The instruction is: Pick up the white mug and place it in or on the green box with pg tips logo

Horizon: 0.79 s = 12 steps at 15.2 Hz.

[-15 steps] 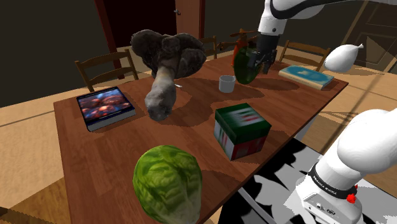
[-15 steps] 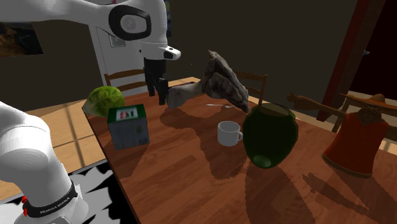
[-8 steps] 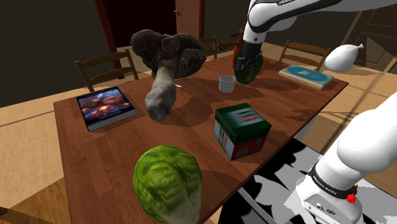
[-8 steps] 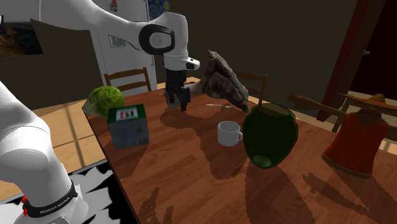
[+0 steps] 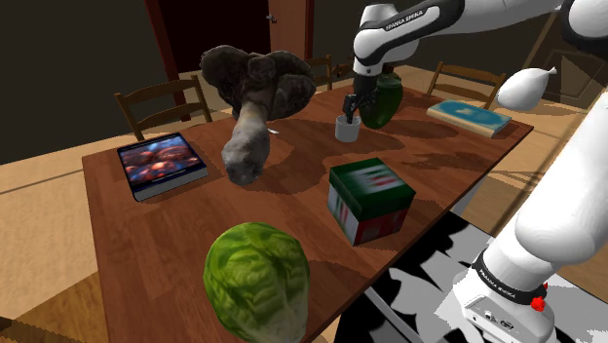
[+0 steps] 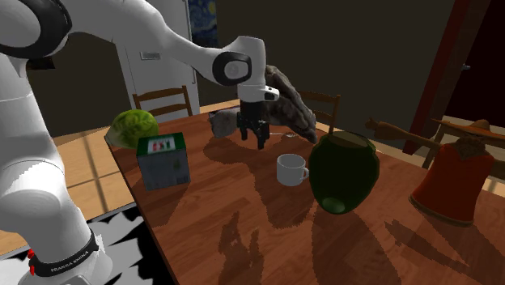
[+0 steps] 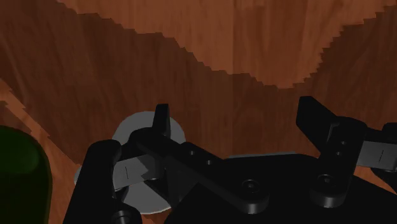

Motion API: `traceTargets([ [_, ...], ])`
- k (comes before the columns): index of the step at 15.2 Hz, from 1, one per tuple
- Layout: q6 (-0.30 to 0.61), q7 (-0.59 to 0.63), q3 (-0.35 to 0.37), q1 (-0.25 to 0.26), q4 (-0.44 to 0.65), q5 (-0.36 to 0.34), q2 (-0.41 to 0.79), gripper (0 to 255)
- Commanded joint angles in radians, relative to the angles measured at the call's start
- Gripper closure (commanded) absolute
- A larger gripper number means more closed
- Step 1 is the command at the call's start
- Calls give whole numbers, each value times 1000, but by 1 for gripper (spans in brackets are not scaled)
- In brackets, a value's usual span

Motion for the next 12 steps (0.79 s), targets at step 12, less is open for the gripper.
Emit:
traceTargets([
  [12,73,-44,-8,-31,357,10,392,0],
])
